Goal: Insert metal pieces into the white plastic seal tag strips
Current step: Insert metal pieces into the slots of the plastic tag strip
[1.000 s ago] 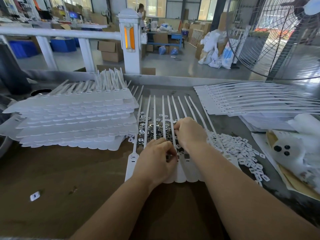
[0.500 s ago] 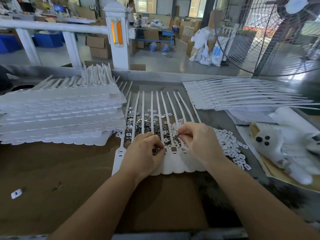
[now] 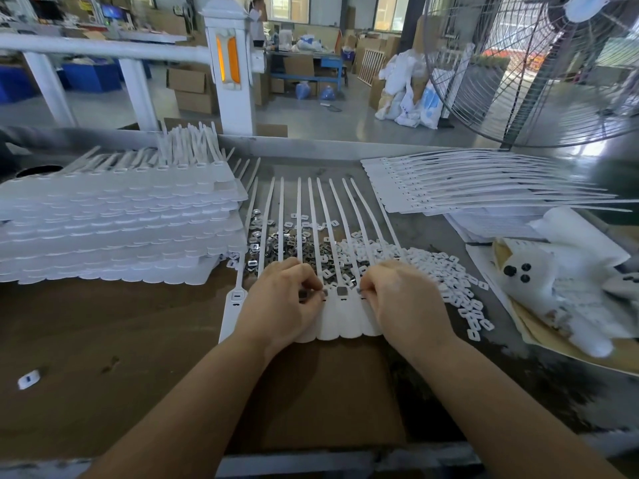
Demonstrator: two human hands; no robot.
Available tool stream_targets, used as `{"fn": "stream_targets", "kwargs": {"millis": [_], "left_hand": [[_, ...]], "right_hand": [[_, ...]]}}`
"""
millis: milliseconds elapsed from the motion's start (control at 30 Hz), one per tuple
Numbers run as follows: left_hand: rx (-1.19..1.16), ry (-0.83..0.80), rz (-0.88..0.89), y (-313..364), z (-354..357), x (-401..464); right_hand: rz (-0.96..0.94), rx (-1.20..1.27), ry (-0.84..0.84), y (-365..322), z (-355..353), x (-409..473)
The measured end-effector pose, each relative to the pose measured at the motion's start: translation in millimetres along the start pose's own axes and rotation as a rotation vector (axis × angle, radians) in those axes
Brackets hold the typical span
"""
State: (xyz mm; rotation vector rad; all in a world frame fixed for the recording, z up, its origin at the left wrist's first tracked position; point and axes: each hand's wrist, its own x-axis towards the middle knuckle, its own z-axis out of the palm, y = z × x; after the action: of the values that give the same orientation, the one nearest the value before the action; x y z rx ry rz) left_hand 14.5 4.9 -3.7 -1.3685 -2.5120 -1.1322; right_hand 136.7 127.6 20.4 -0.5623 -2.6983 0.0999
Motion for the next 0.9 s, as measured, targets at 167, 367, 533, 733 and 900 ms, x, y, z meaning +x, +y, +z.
{"fn": "stream_targets", "kwargs": {"millis": [167, 367, 533, 733, 900], "left_hand": [[0.003, -0.010, -0.009, 0.4, -0.6, -0.1], [0.004, -0.008, -0.014, 1.2, -0.9, -0.4], [0.007, 0.000, -0.008, 1.3, -0.6, -0.1], [0.013, 0.005, -0.007, 1.6, -0.6, 0.0], [0.013, 0.011, -0.009, 0.5, 0.7, -0.7]], "right_hand": [[-0.040, -0.083, -0.041, -8.8, -2.7, -1.9], [-0.074, -0.105, -0.102, -6.1, -4.0, -8.3], [-0.046, -0.020, -0.076, 2.2, -5.8, -12.0], [-0.014, 0.074, -0.033, -0.7, -4.7, -8.7], [0.025, 0.148, -0.052, 4.2, -3.9, -3.4]]}}
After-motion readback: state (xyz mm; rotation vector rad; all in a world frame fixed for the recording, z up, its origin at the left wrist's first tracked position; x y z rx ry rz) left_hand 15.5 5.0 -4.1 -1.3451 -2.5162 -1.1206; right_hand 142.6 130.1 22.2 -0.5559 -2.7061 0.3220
